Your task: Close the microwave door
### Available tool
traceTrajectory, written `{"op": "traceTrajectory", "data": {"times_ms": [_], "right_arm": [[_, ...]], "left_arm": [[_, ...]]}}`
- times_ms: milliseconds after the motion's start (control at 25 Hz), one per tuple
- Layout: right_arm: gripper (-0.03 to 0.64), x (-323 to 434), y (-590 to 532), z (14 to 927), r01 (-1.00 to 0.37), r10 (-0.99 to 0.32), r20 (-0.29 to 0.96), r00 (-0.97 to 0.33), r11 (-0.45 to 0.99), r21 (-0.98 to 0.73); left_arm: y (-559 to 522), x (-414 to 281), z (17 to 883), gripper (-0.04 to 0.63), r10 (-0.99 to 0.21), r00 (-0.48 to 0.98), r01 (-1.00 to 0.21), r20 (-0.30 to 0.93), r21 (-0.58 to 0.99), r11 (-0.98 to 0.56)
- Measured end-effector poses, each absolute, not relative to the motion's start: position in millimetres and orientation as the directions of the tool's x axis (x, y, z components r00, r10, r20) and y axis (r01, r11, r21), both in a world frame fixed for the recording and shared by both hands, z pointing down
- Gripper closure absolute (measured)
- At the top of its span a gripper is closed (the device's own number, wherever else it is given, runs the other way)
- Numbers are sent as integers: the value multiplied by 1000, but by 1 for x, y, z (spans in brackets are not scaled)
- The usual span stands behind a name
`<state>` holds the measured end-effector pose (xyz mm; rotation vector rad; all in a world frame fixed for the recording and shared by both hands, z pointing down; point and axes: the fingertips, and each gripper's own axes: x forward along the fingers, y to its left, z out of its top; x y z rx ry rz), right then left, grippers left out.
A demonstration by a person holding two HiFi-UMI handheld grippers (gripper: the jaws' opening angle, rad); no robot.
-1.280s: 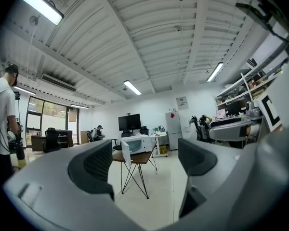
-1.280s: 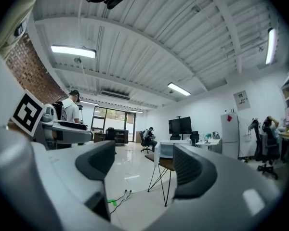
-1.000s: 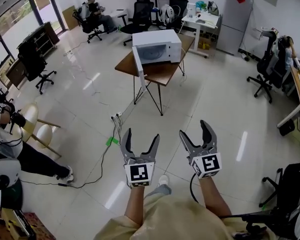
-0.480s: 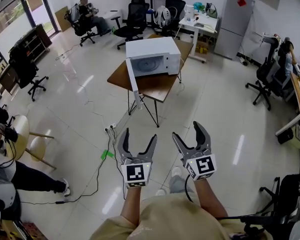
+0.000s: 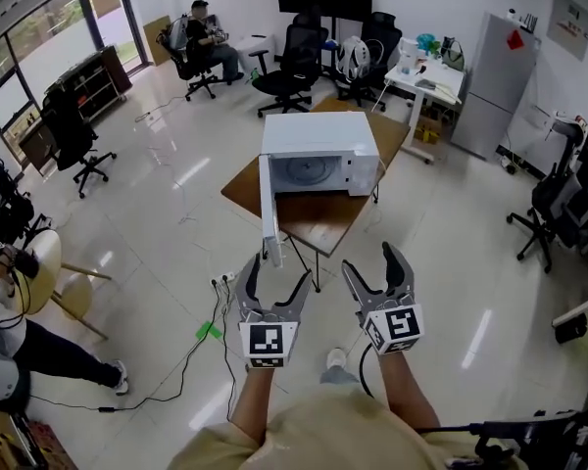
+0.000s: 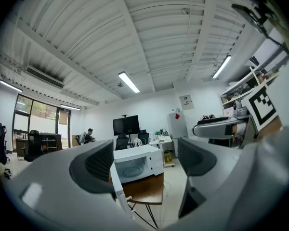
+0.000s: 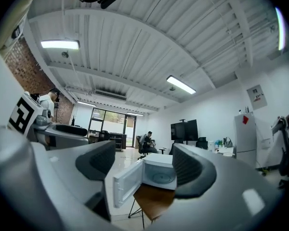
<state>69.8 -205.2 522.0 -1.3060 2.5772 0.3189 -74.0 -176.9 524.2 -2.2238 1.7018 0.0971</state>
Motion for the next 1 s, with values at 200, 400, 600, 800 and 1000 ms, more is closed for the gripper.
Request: {"op": "traceTrajectory", "data": {"times_ms": [200, 400, 600, 800, 1000], "right_arm": [[258, 91, -269, 528, -785, -720, -343, -603, 612, 96], [258, 115, -353, 544, -759, -723, -287, -628, 651, 21], [273, 85, -411, 541, -718, -693, -262, -672, 696, -1], [273, 54, -440, 540, -739, -706, -274, -653, 673, 26], [273, 25, -461, 533, -772, -734, -276, -620, 634, 48]], "left_arm": [[-236, -50, 532, 178, -928, 251, -953, -274, -238, -188], [-303, -26, 532, 179, -946, 214, -953, -245, -266, -146], [-361, -52, 533, 195, -958, 195, -961, -212, -236, -143], [-399, -89, 538, 195, -956, 206, -965, -209, -202, -164], [-425, -127, 532, 195, -946, 244, -958, -214, -204, -201]]}}
